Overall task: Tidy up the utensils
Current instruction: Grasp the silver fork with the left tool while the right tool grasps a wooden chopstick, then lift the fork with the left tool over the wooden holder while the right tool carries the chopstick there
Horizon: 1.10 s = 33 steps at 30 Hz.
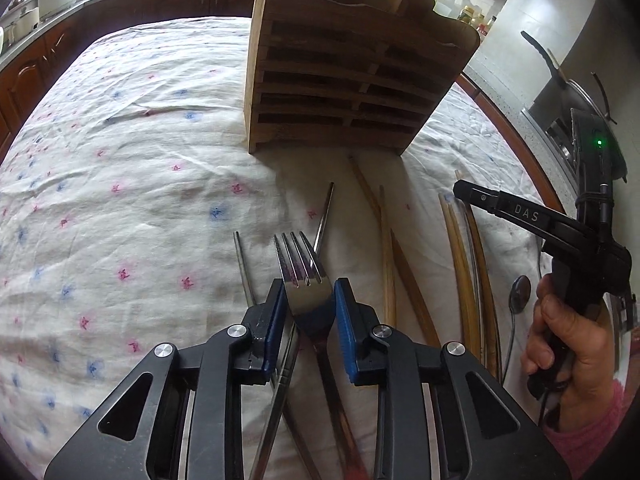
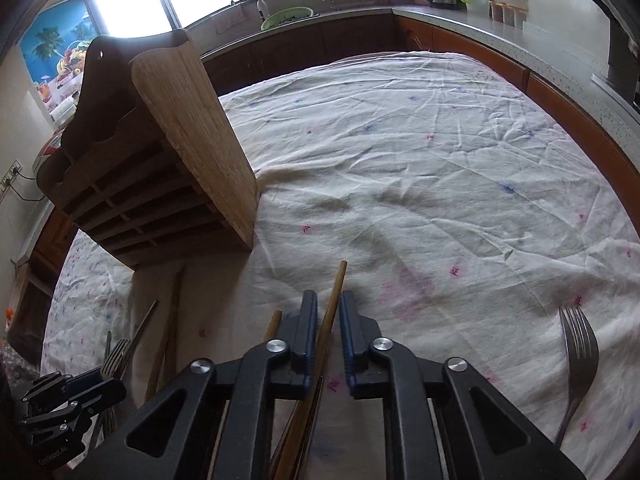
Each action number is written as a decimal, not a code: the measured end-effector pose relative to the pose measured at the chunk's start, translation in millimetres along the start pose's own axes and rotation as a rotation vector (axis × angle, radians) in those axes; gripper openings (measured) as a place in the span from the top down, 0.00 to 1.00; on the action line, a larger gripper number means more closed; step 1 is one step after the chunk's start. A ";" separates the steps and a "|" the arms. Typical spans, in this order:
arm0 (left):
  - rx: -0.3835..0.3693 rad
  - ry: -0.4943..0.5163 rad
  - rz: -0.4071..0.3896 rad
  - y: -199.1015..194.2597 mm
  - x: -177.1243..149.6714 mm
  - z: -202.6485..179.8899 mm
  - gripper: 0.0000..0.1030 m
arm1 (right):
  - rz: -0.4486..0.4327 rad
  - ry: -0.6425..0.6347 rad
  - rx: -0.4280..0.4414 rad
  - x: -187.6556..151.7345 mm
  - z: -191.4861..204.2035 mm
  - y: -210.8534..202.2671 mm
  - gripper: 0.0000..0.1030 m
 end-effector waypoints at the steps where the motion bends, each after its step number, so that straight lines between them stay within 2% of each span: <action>1: -0.006 -0.004 -0.001 -0.9 0.0 0.5 0.79 | -0.001 0.009 0.010 0.4 -0.3 -0.9 0.92; 7: -0.030 -0.021 -0.043 -18.9 2.5 1.3 0.79 | -0.051 0.011 0.059 1.9 7.6 -27.9 0.92; 20: -0.077 -0.030 -0.223 -106.6 0.5 -10.9 0.79 | -0.195 -0.030 0.178 5.9 43.7 -122.5 0.95; 33: -0.095 -0.022 -0.300 -143.2 -5.0 -17.8 0.79 | -0.315 -0.057 0.229 10.4 64.7 -193.2 0.95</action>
Point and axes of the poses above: each gripper's, at about its wrist camera, not at the fingertips, and y roughly the way its jaws point, z to its left, x to its top, the point moved 10 cm from there along y, roughly the way its jaws point, and after that the axes turned 2 degrees about -x, right-handed, at the moved point
